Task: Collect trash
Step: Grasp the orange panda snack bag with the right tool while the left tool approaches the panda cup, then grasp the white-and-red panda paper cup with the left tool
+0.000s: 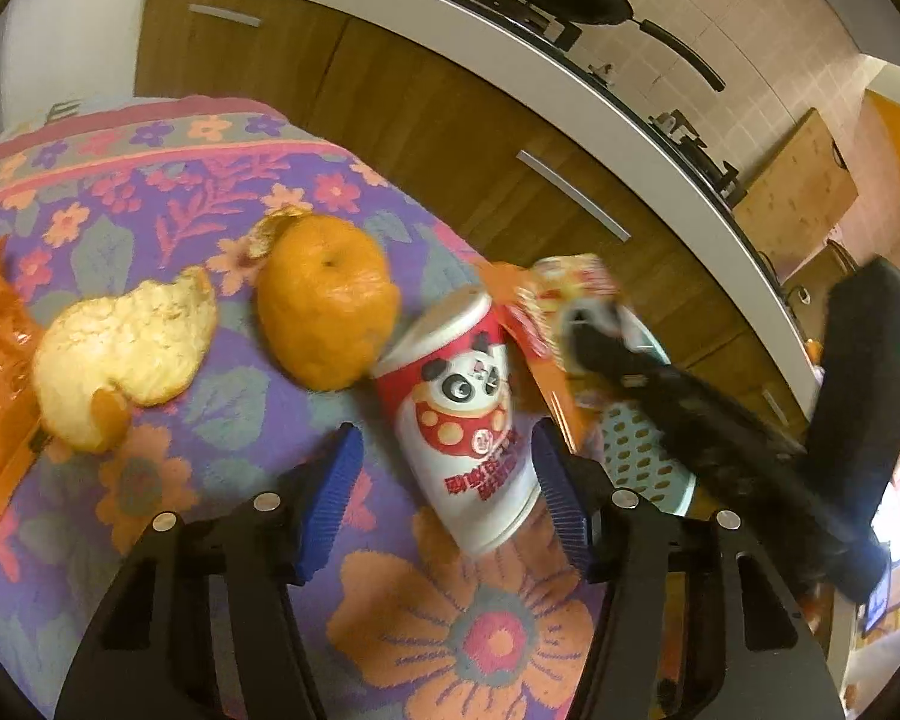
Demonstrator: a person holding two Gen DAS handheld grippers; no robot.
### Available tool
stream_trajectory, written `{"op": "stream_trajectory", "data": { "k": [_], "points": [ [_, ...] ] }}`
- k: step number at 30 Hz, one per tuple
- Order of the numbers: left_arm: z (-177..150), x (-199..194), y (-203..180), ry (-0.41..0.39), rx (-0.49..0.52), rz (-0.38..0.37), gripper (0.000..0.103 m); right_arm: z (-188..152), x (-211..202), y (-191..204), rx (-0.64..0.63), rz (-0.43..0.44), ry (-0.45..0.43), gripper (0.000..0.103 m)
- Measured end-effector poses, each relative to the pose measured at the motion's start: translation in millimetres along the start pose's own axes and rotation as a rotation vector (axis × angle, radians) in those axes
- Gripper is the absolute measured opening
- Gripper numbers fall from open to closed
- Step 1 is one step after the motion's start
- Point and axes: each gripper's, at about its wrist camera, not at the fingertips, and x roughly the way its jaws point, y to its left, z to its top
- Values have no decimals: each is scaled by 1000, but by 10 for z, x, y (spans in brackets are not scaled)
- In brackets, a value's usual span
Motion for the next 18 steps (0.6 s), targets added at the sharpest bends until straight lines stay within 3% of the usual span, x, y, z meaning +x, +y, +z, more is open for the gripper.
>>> {"op": "stream_trajectory", "data": {
  "k": [3,6,10,16,18],
  "points": [
    [39,32,-9,-4,-1,-42,50,1,122,21,-2,11,21,16],
    [49,73,1,2,-9,-112,39,-16,206,-72,37,51,35,16],
    [35,102,30,3,-19,-133,40,-49,222,-186,68,100,31,16],
    [3,89,131,-2,-55,-164,40,-65,199,-229,92,107,23,16],
    [6,100,145,0,-66,-171,37,-71,176,-213,91,100,17,16]
  ]
}}
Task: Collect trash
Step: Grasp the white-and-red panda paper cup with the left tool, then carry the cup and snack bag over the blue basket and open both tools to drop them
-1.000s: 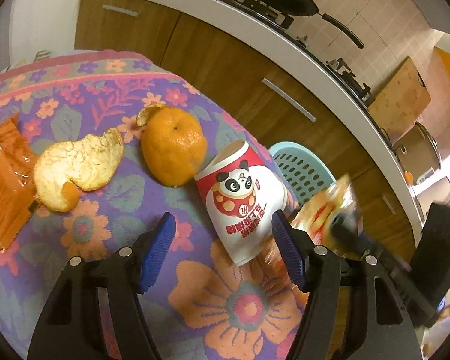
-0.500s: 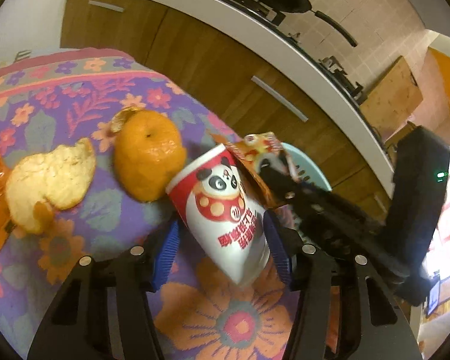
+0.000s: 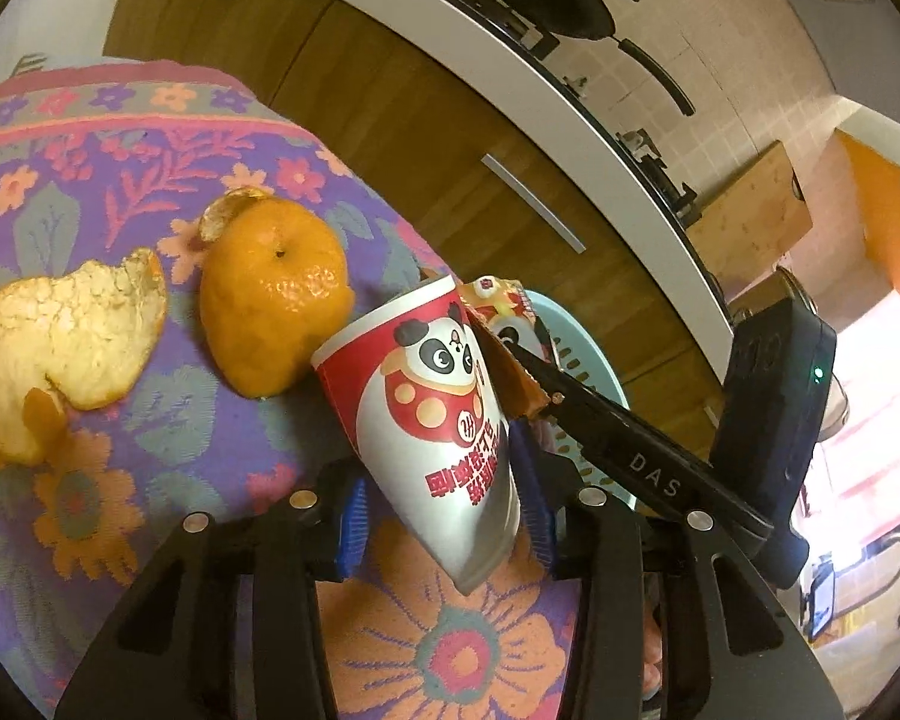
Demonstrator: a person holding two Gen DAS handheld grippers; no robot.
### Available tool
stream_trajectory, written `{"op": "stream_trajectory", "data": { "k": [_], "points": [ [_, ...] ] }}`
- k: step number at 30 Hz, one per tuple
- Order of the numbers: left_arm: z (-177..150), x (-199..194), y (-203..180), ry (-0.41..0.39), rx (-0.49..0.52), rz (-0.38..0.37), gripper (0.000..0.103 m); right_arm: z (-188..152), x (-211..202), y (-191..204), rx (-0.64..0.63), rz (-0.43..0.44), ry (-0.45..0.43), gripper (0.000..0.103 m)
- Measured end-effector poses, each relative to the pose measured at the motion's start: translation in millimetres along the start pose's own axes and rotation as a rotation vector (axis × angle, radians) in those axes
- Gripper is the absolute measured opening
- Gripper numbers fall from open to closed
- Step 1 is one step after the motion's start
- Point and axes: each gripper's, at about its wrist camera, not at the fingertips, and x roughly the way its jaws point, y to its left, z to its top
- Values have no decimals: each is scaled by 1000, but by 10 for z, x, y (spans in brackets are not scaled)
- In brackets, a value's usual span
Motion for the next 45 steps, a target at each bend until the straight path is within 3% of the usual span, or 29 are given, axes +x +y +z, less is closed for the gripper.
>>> {"op": "stream_trajectory", "data": {
  "k": [5,9,21,34,45],
  "points": [
    [-41,-70,-65,-18,16,-31,16,-19,-208,-4,5,4,-51,15],
    [-89,-178,-259,-56,99,52,16,-21,-485,-61,16,-5,-113,14],
    [-176,-378,-865,-105,233,21,16,-161,-1161,-394,67,-125,-246,13],
    [-213,438,-1599,5,341,-26,16,-405,-1444,-1224,218,-186,-245,13],
    [-221,1099,-1694,115,336,10,17,-498,-1265,-1624,281,-234,-174,14]
  ]
}}
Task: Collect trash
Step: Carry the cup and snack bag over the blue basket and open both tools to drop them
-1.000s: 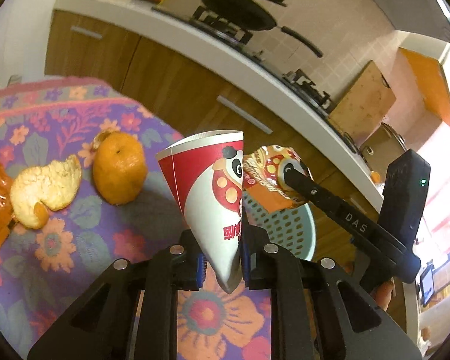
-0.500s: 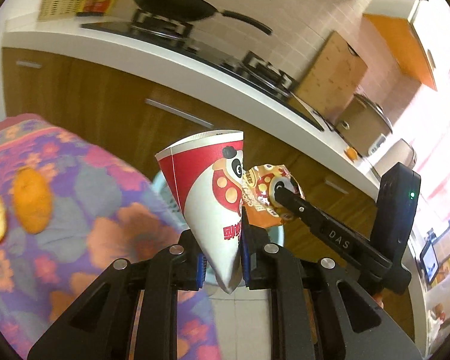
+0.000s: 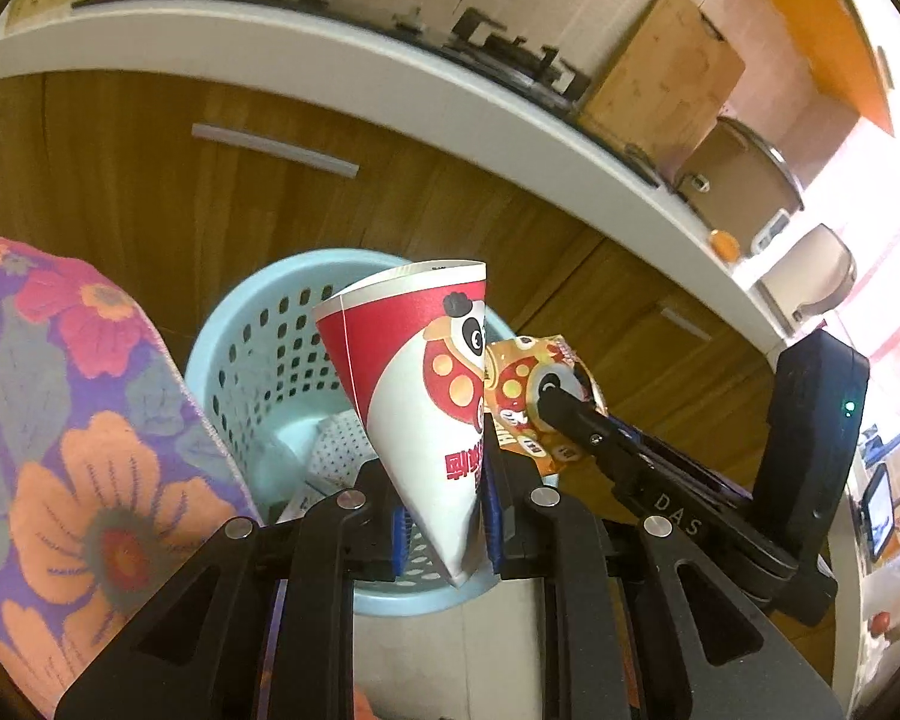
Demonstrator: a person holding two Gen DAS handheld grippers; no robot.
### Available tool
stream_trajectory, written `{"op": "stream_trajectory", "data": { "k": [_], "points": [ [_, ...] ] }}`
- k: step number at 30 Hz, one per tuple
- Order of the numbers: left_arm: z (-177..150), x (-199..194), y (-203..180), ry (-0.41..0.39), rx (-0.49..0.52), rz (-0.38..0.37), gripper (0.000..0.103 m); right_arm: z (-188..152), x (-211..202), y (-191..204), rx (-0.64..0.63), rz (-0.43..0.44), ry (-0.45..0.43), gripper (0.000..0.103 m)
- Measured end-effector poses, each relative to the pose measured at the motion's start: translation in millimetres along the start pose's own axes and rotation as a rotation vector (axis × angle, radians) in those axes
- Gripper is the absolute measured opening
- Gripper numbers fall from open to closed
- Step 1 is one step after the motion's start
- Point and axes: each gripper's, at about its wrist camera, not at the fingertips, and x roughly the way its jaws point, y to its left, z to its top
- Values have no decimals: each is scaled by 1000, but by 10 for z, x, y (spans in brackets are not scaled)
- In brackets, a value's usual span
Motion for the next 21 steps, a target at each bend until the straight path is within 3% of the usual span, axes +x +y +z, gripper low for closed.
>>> {"op": "stream_trajectory", "data": {
  "k": [10,12,13,17,21],
  "points": [
    [76,237,85,41,-22,37,18,-53,219,-65,18,-16,70,15],
    [67,251,91,45,-27,43,33,-61,216,-74,20,-15,73,15],
    [64,247,99,43,-29,47,35,-64,213,-78,22,-14,75,15],
    [56,173,102,25,-23,44,36,-74,181,-80,26,-17,74,16],
    [25,42,100,3,-22,43,38,-70,129,-68,30,-19,70,24]
  ]
}}
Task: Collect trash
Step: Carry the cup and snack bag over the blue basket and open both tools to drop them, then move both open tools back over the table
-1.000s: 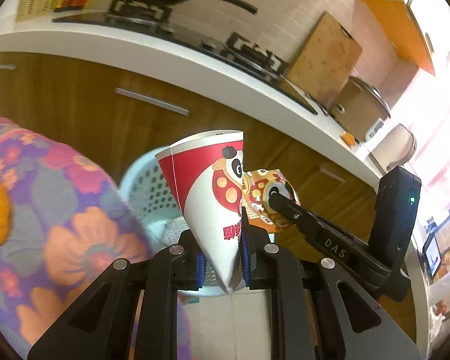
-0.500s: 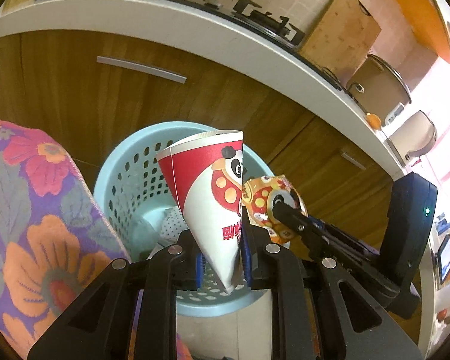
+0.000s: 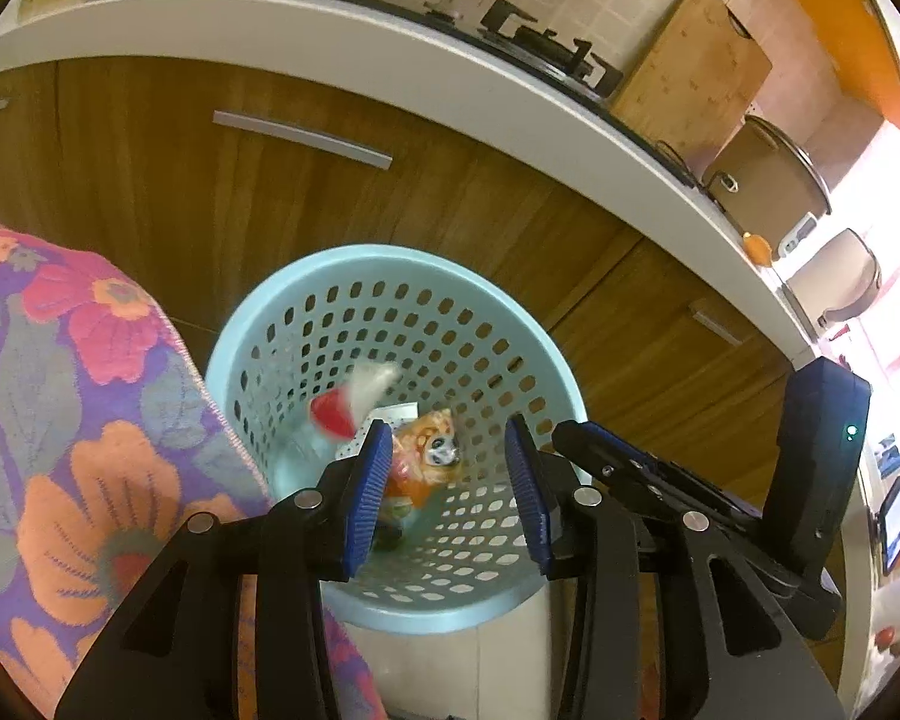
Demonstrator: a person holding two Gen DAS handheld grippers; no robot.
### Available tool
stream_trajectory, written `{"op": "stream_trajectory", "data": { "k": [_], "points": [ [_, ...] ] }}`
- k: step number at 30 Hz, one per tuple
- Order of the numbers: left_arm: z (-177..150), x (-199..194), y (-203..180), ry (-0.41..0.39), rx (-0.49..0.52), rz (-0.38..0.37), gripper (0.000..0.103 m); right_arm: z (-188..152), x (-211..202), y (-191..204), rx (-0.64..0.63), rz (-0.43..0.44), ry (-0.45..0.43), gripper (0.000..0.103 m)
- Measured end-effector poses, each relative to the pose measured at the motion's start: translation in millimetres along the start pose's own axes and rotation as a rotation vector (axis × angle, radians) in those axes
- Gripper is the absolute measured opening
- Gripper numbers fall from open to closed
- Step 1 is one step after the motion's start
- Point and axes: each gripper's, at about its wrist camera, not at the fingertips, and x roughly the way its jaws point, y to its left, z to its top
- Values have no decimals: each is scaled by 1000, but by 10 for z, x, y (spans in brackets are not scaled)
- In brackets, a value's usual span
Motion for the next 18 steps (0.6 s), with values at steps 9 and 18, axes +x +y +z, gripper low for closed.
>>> {"op": "stream_trajectory", "data": {
  "k": [9,18],
  "points": [
    [-176,-494,103,-79,-25,-7,43,-42,-286,181,-25,26,-44,28],
    [-425,-1050,259,-159,-62,35,50,-129,-656,488,-103,61,-118,52]
  ]
}}
